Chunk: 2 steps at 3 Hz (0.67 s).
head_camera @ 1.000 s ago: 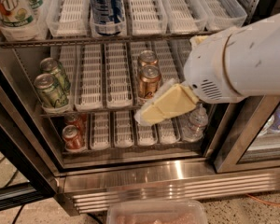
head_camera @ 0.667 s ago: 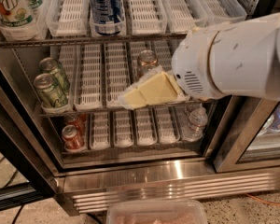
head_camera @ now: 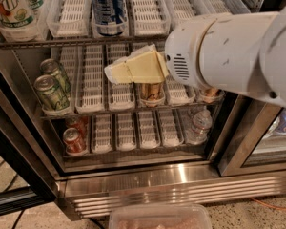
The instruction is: Pick pepsi can from top shelf of fridge
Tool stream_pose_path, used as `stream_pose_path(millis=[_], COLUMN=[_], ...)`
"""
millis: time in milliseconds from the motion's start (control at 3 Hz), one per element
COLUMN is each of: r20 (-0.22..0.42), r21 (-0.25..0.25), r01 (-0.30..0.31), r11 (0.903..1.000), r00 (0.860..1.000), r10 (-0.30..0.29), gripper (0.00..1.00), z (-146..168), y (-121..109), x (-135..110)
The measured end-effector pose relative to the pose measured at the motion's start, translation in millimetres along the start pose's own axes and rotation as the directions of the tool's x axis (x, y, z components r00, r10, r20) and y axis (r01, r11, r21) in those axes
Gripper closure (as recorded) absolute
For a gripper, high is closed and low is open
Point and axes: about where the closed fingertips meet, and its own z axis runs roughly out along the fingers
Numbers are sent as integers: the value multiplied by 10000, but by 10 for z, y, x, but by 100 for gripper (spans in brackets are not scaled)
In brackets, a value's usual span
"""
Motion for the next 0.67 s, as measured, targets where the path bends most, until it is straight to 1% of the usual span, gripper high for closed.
stream_pose_path(millis=[333, 667], r20=[2, 384], r21=[0, 16], r01=[2, 339], r11=[10000, 9994], r00=[10000, 9987], r10=[-2, -339], gripper=[0, 18], z=[0, 61], y=[0, 49], x=[-1, -143])
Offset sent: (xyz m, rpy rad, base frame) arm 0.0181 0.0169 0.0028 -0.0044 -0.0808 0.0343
